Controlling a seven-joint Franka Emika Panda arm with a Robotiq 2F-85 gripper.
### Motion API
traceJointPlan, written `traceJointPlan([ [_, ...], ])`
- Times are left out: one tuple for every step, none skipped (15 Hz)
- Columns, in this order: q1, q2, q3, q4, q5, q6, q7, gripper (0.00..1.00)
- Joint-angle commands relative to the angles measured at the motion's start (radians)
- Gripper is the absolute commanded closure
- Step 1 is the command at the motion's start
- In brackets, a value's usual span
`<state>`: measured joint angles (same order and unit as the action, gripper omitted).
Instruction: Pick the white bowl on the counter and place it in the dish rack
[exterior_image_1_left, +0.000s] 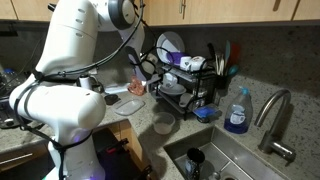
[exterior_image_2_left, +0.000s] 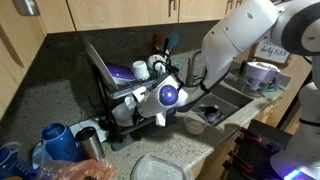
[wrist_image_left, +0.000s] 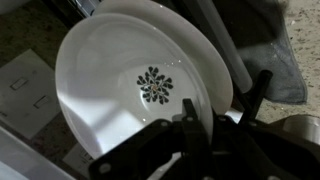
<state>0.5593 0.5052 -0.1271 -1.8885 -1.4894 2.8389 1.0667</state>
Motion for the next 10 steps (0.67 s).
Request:
traceJointPlan([
  [0.014,0.040,-0.005,0.068,-0.033,-0.012,0.015,0.97],
  [0.014,0.053,-0.005,0.079,-0.023,-0.018,0.012,0.97],
  [0.015,0.064,-0.007,0.088,-0.020,-0.023,0.012,0.97],
  [0.014,0.076,-0.009,0.097,-0.018,-0.027,0.015,0.97],
  [0.013,0.088,-0.011,0.108,-0.019,-0.028,0.019,0.97],
  [0.011,0.099,-0.014,0.121,-0.021,-0.028,0.024,0.97],
  [0.008,0.109,-0.015,0.133,-0.021,-0.025,0.024,0.97],
  [0.005,0.118,-0.016,0.146,-0.022,-0.023,0.025,0.97],
  [0.003,0.124,-0.017,0.157,-0.024,-0.021,0.026,0.97],
  [0.002,0.130,-0.018,0.168,-0.022,-0.023,0.023,0.97],
])
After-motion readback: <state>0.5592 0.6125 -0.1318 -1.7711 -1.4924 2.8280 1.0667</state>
